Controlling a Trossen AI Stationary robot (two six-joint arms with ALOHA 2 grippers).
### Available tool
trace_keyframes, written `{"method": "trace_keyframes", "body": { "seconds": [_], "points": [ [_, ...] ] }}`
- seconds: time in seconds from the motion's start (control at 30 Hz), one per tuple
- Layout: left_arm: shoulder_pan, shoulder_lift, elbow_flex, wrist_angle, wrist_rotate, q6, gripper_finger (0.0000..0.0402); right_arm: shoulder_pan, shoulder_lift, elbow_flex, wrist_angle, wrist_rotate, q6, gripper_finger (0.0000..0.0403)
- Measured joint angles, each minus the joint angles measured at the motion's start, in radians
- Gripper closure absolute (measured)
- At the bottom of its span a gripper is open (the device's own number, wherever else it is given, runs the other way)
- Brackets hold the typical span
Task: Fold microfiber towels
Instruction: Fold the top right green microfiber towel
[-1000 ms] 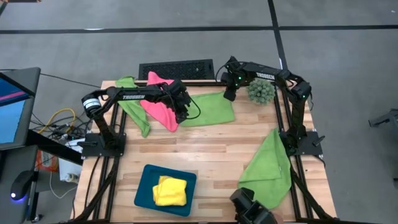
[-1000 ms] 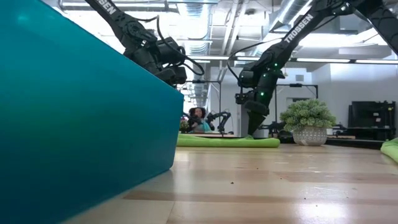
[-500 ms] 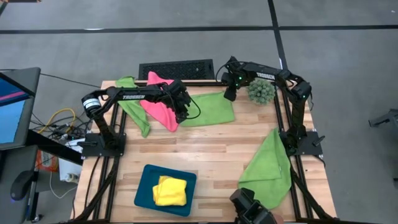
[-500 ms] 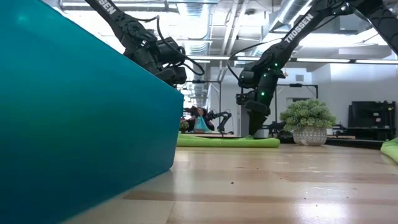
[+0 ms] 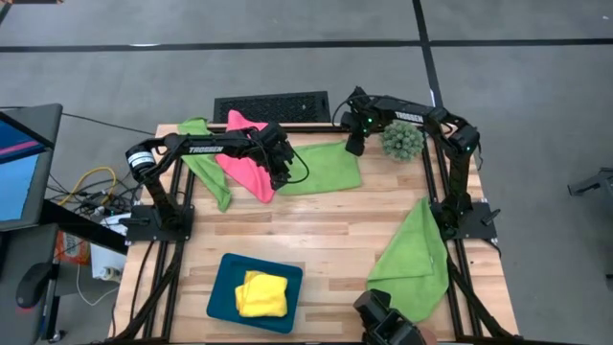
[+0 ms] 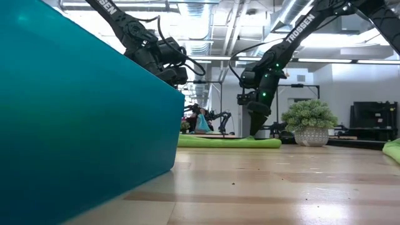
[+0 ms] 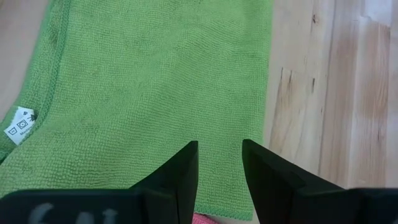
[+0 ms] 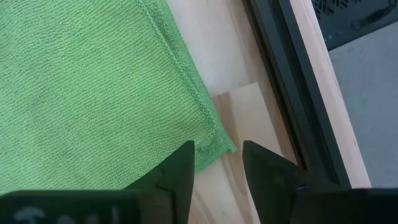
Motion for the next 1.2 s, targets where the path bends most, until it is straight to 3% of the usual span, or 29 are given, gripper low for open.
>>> {"method": "trace_keyframes", "body": {
  "seconds": [0.2,0.43,0.67,0.8,1.07,1.2],
  "points": [
    [0.0,0.0,0.0,0.0,0.0,-0.002,0.0286,0.0,0.0,0.0,0.0,0.002,-0.025,0.0271],
    [0.0,0.0,0.0,0.0,0.0,-0.008,0.0286,0.002,0.0,0.0,-0.003,0.002,-0.028,0.0385],
    [0.0,0.0,0.0,0.0,0.001,-0.008,0.0286,-0.007,-0.019,-0.002,-0.005,-0.007,0.029,0.0397],
    [0.0,0.0,0.0,0.0,0.002,-0.008,0.0286,-0.032,-0.038,0.001,-0.011,-0.024,0.07,0.0366],
    [0.0,0.0,0.0,0.004,0.004,-0.008,0.0286,-0.037,0.012,-0.002,-0.064,-0.025,0.071,0.0221],
    [0.0,0.0,0.0,0.004,0.004,-0.007,0.0286,-0.017,0.021,-0.002,-0.052,-0.018,0.071,0.0184]
  ]
}}
